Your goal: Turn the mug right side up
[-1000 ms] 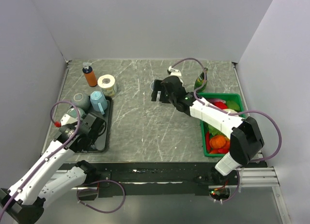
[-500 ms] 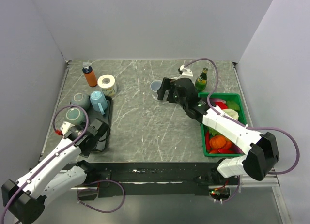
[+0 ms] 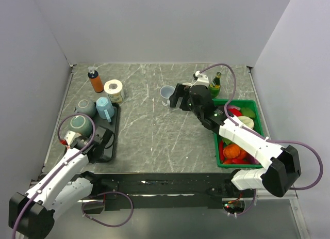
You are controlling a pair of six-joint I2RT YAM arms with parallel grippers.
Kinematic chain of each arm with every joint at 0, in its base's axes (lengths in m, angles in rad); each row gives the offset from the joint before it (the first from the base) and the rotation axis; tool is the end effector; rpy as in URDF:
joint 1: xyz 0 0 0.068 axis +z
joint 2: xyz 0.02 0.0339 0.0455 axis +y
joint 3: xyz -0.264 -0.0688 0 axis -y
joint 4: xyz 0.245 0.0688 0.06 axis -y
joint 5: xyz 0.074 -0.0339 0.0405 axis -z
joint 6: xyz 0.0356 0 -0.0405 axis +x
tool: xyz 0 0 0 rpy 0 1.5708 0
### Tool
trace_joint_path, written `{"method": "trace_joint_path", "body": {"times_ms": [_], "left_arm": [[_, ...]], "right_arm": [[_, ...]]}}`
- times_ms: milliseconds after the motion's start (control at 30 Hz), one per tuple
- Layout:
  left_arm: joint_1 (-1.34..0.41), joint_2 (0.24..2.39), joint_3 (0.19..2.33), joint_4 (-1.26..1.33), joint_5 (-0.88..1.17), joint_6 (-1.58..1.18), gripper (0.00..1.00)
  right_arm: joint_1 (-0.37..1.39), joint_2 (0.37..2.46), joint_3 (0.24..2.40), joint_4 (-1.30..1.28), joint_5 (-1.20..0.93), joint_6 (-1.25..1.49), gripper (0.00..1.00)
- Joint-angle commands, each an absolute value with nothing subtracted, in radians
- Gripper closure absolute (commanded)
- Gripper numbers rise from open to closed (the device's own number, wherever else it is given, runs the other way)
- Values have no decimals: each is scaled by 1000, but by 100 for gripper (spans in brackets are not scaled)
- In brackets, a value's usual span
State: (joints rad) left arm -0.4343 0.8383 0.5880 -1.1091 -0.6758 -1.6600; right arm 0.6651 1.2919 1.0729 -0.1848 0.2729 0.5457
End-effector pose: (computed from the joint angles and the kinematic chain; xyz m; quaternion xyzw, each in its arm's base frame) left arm 0.1155 -0.0290 0.2077 -0.5683 0.7473 0.0786 0.3353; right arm 0.2413 0.1770 0.3301 0.0255 0.8298 0.2173 0.5134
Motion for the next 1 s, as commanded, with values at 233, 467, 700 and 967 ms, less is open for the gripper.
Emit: {"method": "trace_joint_path", "body": {"times_ms": [233, 467, 700, 967], "left_arm": [[-350, 891, 588, -962, -620, -1485, 73], [-344, 897, 584, -940, -603, -1460, 89], [-344, 905, 614, -930, -574, -1427, 99], [-344, 804, 709, -902, -483, -1315, 99]], "right_arm": [[646, 1250, 1071, -158, 302, 552, 2], [638, 1241, 1068, -153, 290, 557, 2], [634, 1229, 1071, -160, 273, 557, 2], [632, 1204, 1078, -167, 201, 561, 2]]}}
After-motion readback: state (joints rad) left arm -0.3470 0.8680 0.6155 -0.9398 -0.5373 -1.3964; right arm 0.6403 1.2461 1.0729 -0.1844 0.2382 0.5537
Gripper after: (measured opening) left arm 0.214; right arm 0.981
